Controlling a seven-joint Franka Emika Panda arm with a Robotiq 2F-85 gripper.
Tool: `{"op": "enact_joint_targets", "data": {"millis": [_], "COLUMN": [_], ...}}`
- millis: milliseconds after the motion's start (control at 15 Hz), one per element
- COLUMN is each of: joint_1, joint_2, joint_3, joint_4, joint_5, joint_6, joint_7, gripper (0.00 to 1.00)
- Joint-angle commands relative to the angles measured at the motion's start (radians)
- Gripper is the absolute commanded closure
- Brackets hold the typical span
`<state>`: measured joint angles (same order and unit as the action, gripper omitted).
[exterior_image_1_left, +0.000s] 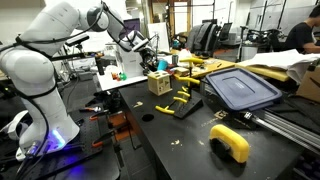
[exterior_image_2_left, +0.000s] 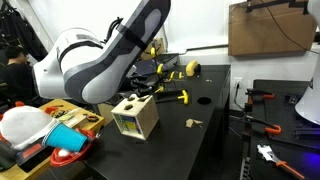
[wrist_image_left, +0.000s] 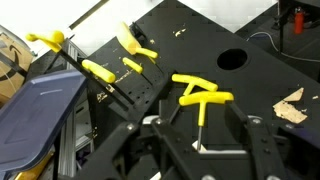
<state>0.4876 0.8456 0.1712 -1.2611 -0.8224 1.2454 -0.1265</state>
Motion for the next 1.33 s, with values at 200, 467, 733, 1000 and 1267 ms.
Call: {"op": "enact_joint_targets", "data": {"millis": [200, 467, 733, 1000, 1267], "joint_1": [-0.080, -0.168, -0.258, -0.338, -0.388], "joint_2": [-0.134, -0.249, -0.338, -0.402, -0.473], "joint_3": [0.028, 0.021, -0.020, -0.055, -0.087], "joint_4": [-0.066, -0.100, -0.161, -0.272, -0.432], "joint_5": [0.107, 0.260, 0.448, 0.639, 0.813], "joint_6": [0.113, 0.124, 0.138, 0.196, 0.326], "joint_7": [0.061, 0.098, 0.140, 0.217, 0.310], "gripper": [0.00, 0.00, 0.00, 0.00, 0.00]}}
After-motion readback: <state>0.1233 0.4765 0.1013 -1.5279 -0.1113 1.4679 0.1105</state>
